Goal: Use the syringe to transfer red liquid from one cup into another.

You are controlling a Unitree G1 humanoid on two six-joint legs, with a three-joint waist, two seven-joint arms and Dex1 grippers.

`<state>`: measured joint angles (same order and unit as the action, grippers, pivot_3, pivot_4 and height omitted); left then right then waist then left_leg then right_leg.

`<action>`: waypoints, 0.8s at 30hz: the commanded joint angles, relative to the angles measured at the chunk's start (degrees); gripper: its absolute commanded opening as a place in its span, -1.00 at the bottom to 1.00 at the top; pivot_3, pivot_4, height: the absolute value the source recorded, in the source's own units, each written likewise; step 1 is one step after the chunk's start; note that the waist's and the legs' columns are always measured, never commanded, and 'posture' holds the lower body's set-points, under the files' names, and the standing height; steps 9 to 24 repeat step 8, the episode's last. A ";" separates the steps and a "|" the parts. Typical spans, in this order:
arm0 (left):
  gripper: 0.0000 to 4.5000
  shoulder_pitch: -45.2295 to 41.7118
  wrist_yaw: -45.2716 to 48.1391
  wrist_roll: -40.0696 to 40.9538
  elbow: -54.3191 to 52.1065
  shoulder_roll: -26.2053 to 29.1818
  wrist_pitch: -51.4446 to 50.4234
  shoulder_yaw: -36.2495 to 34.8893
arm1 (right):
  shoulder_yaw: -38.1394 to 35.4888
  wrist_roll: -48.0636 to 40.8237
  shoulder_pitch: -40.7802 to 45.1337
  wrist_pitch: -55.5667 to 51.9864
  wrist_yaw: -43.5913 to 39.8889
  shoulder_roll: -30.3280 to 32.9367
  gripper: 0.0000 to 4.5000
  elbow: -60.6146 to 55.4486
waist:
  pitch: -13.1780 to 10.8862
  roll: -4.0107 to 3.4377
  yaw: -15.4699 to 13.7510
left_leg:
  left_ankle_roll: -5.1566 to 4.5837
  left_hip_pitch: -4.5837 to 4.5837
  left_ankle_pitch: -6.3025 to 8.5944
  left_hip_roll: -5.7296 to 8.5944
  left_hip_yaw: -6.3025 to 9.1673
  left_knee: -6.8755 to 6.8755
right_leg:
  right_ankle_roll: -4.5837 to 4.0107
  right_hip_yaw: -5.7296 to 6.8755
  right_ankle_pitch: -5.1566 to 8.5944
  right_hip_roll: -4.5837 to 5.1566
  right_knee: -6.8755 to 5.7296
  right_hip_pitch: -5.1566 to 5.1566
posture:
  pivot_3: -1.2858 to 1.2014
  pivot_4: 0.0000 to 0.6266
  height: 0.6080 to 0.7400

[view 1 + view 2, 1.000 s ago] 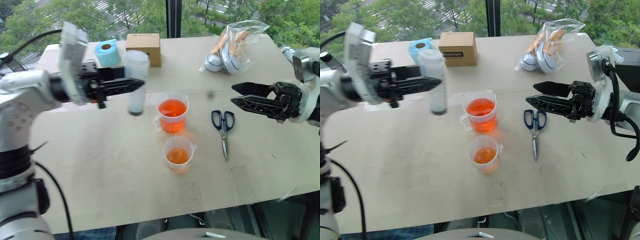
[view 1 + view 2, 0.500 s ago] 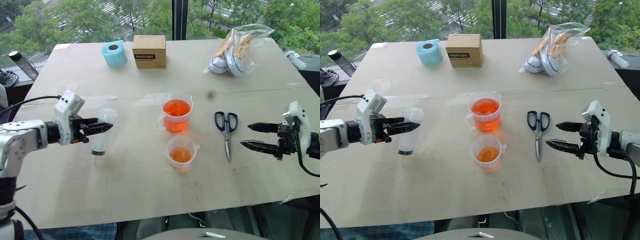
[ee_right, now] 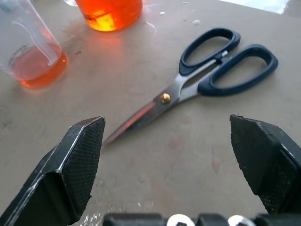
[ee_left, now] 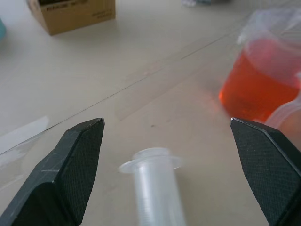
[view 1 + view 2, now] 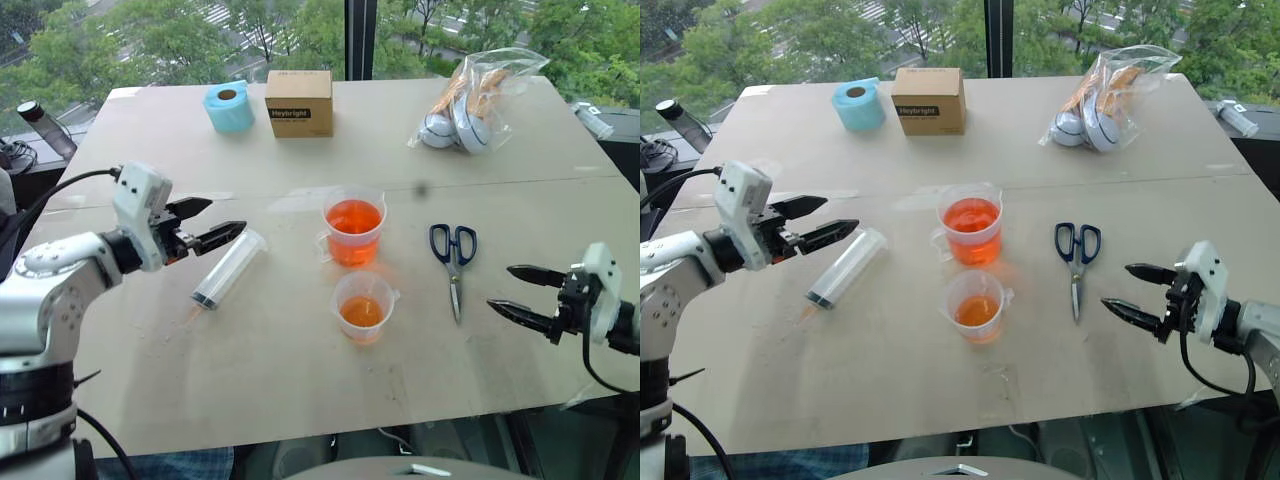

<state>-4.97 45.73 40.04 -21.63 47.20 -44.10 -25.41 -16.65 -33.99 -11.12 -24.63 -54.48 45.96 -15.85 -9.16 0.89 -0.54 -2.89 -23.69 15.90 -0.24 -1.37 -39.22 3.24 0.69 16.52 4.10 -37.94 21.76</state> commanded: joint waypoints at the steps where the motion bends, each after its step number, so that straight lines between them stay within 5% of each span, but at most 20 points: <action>1: 0.97 10.21 -0.56 -0.82 -10.45 -1.99 2.13 -0.27 | -0.98 2.50 -1.66 5.38 -0.29 -1.93 1.00 0.65 | 0.04 -0.07 0.11 | 0.00 0.07 0.00 0.00 -0.02 0.01 | 0.00 -0.03 0.00 0.02 0.00 -0.05 | 0.03 -0.52 1.00; 8: 0.97 22.08 -1.91 -13.24 -11.19 -6.73 16.10 7.58 | 1.40 5.94 -0.30 12.79 -4.22 -4.17 1.00 6.16 | 0.15 -0.24 -0.09 | -0.07 0.75 0.06 0.00 -0.05 0.22 | -0.09 -0.06 0.03 0.03 -0.01 -0.54 | 0.03 -0.52 1.00; 24: 0.97 22.08 -1.91 -13.24 -11.19 -6.73 16.10 7.58 | 1.40 5.94 -0.30 12.79 -4.22 -4.17 1.00 6.16 | 0.15 -0.24 -0.09 | -0.07 0.75 0.06 0.00 -0.05 0.22 | -0.09 -0.06 0.03 0.03 -0.01 -0.54 | 0.03 -0.52 1.00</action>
